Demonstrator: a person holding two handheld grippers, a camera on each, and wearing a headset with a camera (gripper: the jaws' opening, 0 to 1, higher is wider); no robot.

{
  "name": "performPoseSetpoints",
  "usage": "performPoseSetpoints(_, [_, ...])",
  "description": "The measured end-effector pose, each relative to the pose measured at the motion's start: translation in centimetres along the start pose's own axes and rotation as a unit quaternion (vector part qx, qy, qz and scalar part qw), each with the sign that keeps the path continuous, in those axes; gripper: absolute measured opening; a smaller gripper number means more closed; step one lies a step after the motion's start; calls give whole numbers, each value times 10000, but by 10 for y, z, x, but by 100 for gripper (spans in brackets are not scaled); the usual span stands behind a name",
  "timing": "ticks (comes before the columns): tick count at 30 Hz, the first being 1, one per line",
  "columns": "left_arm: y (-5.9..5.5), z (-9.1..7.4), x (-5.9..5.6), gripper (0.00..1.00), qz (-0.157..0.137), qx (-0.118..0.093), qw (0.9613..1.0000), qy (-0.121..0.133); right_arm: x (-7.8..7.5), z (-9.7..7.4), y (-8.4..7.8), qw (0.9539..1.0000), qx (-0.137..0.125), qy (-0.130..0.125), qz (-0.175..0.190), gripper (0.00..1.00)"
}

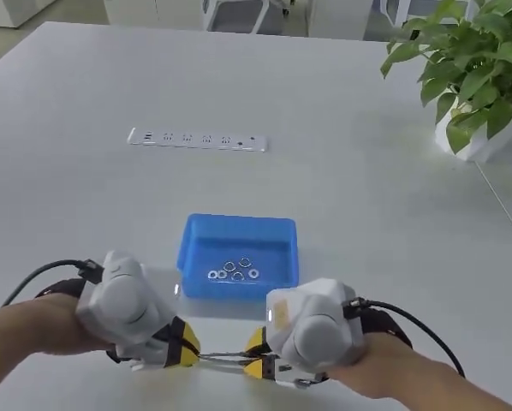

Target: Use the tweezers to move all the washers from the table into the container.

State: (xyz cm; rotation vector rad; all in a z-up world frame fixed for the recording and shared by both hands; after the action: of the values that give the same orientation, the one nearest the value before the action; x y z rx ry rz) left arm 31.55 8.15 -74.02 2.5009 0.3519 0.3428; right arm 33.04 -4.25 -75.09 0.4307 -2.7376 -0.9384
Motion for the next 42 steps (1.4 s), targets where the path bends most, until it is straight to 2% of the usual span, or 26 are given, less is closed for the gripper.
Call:
performPoseSetpoints(16, [-4,5,1,6,-170,66,9998,59,-4,0,-1,9999,2,2,147,13])
performPoseSetpoints(22, [-6,4,2,9,-135,86,9998,102,-4,0,-1,9999,13,-17,156,14])
performPoseSetpoints(29, [-8,2,6,16,-139,105,9996,230,-5,-3,-1,9997,-25,-139,223,21])
performPoseSetpoints(34, [-8,-5,10,25,-296,99,9988,370,-5,-15,-1,9986,-158,-341,364,27])
performPoseSetpoints(38, [-9,-14,11,32,-594,6,9970,488,-6,-31,-3,9940,-455,-691,722,34])
performPoseSetpoints(40, [-7,-21,11,38,-914,-183,9940,571,-5,-39,-4,9911,-591,-811,869,38])
performPoseSetpoints(41, [-5,-26,12,41,-1111,-325,9910,666,-4,-45,-5,9897,-647,-899,909,40])
performPoseSetpoints(42, [-5,-30,12,43,-1191,-401,9894,730,-3,-49,-7,9885,-682,-960,952,42])
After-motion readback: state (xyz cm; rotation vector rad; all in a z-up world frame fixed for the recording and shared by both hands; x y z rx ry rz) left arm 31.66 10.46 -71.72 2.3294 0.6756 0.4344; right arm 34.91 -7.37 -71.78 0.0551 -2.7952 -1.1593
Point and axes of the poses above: the centre of the closed fingertips' face, and the gripper's own axes: z roughly forward along the fingers, x roughly to its left, y roughly out of its top, the point moved 7 cm from there along -z, roughly backward along the fingers, and after that the axes turned 14 degrees about y, right-handed, at the moved point
